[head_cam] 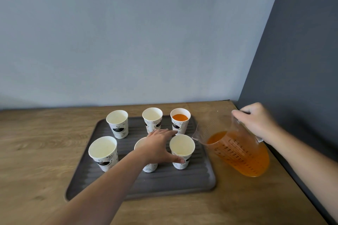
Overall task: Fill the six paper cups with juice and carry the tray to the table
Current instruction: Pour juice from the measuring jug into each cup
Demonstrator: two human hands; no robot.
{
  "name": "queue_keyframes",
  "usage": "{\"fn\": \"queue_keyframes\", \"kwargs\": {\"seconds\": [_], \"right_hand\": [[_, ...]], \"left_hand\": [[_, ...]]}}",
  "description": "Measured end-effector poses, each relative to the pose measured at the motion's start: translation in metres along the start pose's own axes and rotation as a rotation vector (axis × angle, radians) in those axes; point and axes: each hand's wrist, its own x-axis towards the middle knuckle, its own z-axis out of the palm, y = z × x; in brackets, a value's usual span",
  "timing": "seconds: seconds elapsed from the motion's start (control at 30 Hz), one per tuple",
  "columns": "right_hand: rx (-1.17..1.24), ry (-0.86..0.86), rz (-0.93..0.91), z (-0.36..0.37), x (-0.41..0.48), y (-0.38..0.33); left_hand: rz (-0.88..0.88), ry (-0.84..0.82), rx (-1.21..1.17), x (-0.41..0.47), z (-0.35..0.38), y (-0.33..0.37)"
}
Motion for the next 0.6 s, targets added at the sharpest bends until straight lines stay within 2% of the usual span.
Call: {"fn": "queue_keyframes", "kwargs": {"seconds": [0.33, 0.6], "right_hand": [[-0.15, -0.037, -0.14, 0.011, 0.002, -0.014], [-0.182, -0.052, -0.163, 0.014, 0.009, -0.016]], "left_hand": [[0.007, 0.037, 0.024, -0.003, 0.0, 0.011], [0.011, 0.046, 0.024, -0.004, -0.001, 0.011]]}}
